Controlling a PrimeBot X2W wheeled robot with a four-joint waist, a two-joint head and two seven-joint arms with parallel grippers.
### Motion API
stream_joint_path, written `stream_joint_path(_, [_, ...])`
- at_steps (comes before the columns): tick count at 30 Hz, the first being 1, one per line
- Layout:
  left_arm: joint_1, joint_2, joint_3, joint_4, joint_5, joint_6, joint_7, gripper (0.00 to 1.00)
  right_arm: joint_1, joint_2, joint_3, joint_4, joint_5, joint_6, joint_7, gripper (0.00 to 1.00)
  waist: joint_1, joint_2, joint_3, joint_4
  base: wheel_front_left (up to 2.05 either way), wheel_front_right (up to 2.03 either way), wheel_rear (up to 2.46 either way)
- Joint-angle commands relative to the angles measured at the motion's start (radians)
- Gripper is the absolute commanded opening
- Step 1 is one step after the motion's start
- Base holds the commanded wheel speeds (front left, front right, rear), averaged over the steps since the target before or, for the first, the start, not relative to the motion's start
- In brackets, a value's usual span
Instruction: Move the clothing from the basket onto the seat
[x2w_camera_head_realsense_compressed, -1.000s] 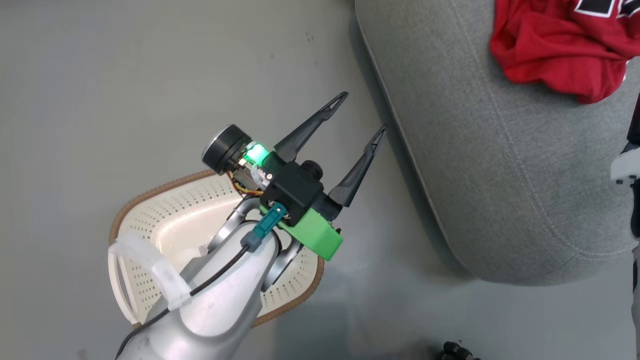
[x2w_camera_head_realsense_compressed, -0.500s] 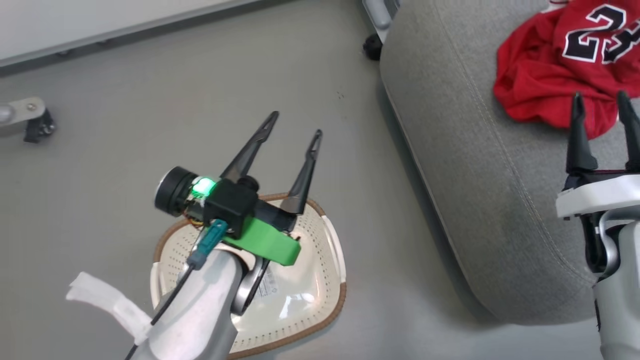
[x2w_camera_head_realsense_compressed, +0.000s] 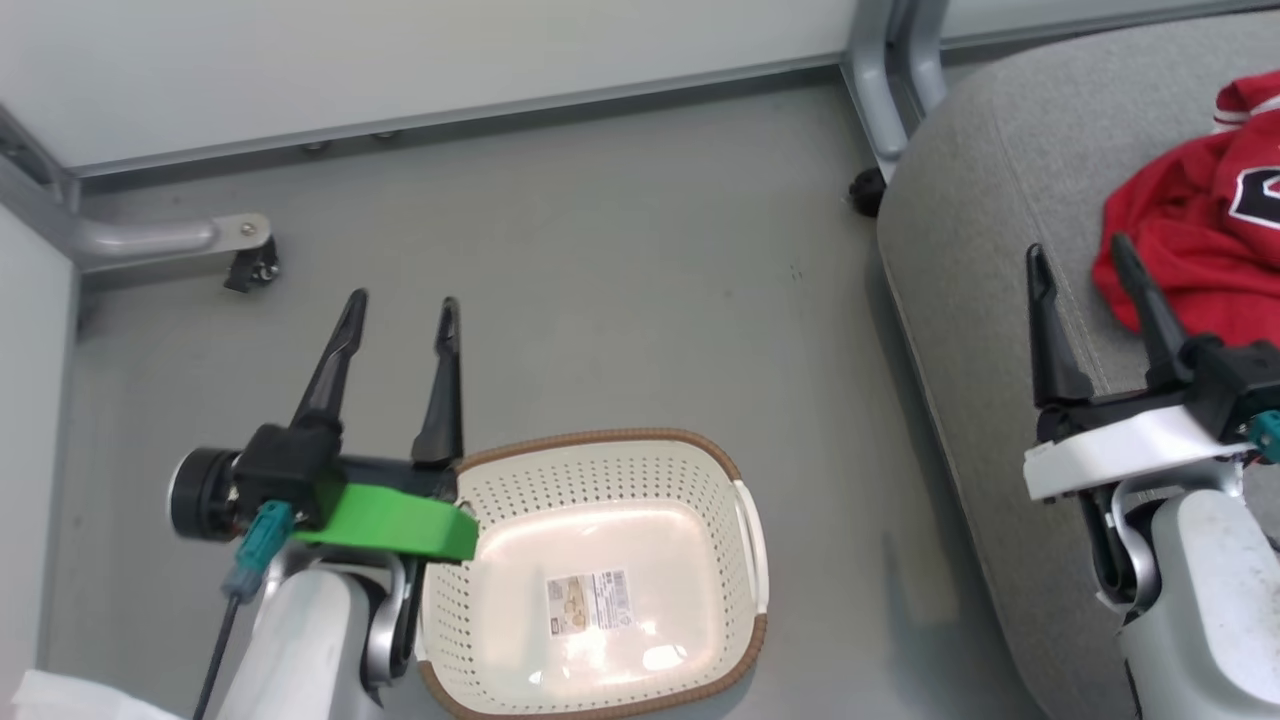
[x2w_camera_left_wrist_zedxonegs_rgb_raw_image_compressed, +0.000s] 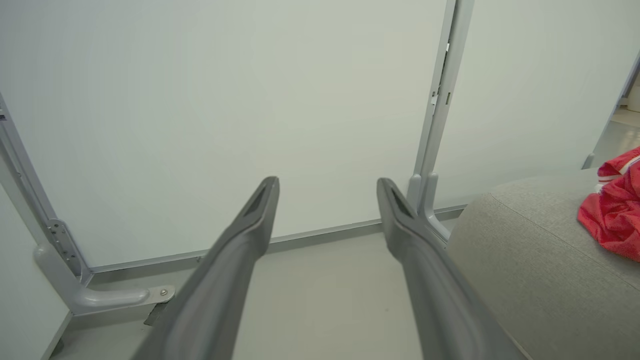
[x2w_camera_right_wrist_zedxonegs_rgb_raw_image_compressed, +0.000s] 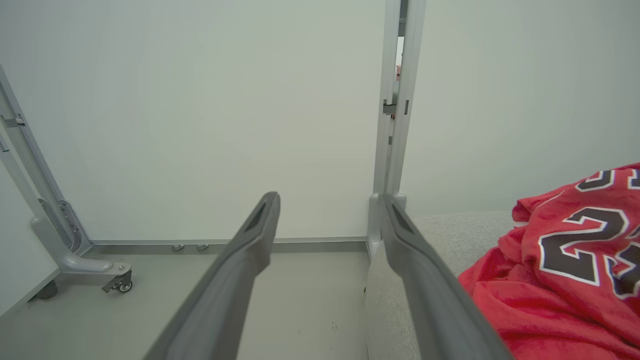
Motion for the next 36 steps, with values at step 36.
stream_joint_path(36, [0.248, -0.049, 0.185, 0.001, 0.074, -0.038, 0.000, 1.00, 0.339, 0.083, 0.016, -0.111, -0.045, -0.001, -0.002, 1.00, 0.0001, 0.0099, -0.194, 0.085, 0.00, 0.00, 0.00])
